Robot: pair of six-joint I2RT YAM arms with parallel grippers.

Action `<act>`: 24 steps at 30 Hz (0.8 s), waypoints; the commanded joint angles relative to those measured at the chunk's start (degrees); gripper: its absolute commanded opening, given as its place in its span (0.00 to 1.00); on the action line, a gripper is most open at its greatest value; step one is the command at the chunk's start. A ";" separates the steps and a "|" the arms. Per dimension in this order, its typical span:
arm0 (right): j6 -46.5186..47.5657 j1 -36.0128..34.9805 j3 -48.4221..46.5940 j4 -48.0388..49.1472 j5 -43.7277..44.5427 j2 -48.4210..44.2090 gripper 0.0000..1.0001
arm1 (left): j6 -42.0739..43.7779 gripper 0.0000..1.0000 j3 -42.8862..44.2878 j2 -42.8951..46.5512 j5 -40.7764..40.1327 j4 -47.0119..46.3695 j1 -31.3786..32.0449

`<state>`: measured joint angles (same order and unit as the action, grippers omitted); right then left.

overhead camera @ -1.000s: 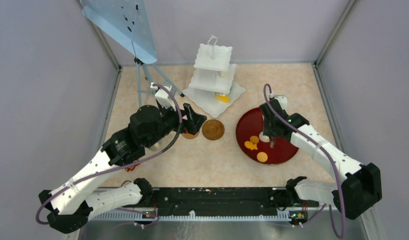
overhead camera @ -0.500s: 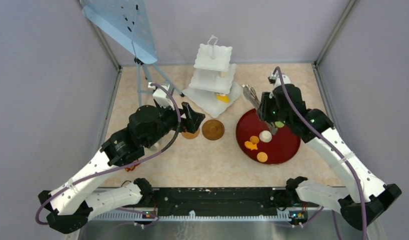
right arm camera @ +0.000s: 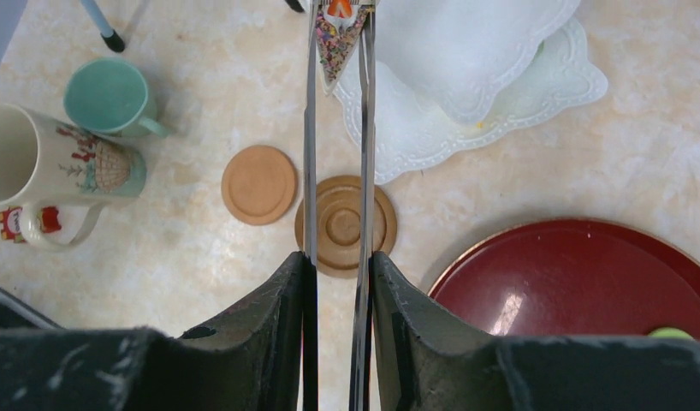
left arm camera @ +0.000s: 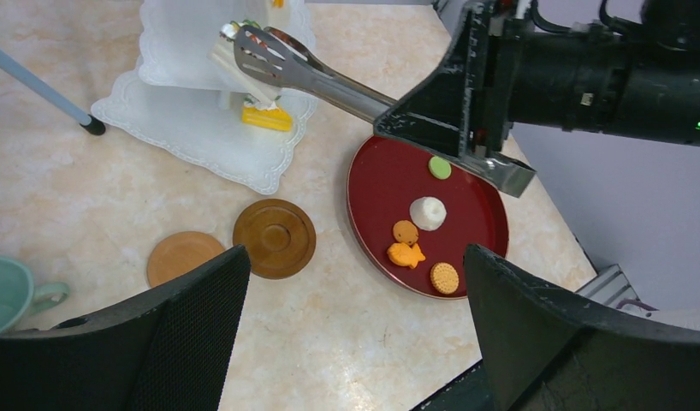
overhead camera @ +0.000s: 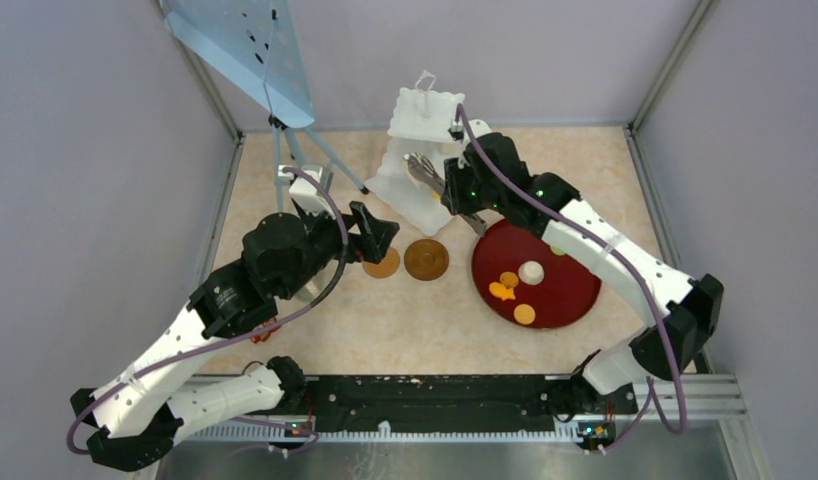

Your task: Serve the afternoon tea

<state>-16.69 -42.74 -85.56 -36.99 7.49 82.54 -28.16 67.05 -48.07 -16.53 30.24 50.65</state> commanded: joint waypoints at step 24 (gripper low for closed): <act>1.19 -2.62 -15.03 9.44 13.82 20.54 0.40 | 1.44 0.99 2.91 0.80 -2.90 1.01 -0.12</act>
<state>-16.03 -44.64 -97.32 -30.68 19.40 103.31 -27.40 67.75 -47.83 -18.96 31.68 50.65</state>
